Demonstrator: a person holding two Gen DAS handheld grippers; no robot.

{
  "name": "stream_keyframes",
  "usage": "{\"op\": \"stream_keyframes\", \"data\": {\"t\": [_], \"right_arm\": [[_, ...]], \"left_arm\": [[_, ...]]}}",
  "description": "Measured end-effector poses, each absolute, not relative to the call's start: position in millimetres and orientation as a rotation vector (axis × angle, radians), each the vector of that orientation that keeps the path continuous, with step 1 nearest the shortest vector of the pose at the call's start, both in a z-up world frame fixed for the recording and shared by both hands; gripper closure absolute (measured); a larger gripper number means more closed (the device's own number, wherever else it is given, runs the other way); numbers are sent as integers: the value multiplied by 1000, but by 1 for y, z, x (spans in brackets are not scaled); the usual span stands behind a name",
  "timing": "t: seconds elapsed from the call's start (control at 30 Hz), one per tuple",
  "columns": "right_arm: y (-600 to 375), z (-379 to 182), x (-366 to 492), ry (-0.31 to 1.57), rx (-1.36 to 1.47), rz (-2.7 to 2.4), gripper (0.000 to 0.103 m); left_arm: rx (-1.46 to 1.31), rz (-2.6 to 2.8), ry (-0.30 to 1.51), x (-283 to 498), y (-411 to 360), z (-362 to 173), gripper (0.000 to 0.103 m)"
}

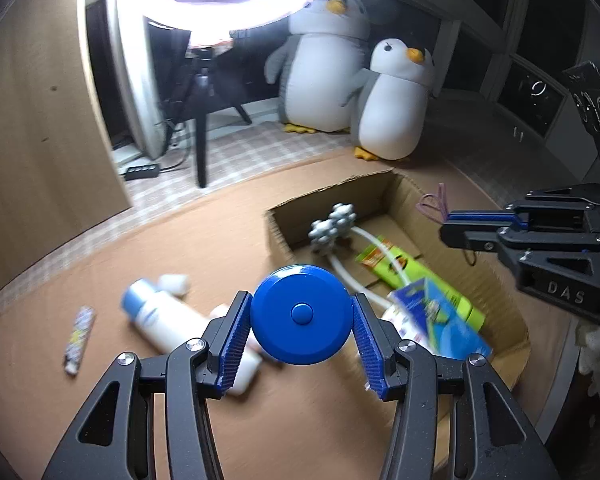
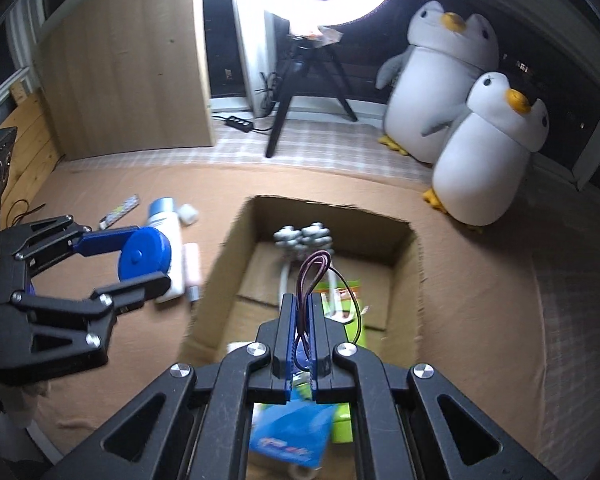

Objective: Organize objects
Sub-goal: 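Open the right tool over the box dropping the hair tie while the left tool drops the tape measure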

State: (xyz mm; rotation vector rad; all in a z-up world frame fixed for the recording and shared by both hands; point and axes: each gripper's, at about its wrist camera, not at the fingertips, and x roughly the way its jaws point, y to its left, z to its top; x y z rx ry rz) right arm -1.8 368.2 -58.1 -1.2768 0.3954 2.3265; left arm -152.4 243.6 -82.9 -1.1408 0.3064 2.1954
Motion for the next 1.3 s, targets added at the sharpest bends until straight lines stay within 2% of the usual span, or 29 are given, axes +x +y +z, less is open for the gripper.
{"op": "stream_keyframes", "data": {"t": [0.47,0.53,0.6,0.67,0.87,0.93,1.0,1.3], "right_arm": [[400,-75,-1,452,-1323,2326,97],[402,-78,-2,461,-1338,2318,87],[403,-78,0,478,-1326,2318,71],[403,-76,1,494,-1311,2320,66],[399,-71,8,514,-1283,2304,65],[395,-69,11,520,-1272,2299,59],[389,-67,14,516,-1258,2292,47],[353,-58,24,532,-1220,2280,43]], "left_arm": [[-1174,2150,326,-158,283,-95,49],[-1182,2141,327,-158,283,-96,47],[-1180,2140,333,-157,282,-95,46],[-1179,2143,336,-157,280,-95,45],[-1183,2158,328,-155,270,-92,45],[-1182,2168,335,-154,265,-91,45],[-1193,2173,337,-153,258,-90,45],[-1198,2223,351,-149,221,-81,45]]}}
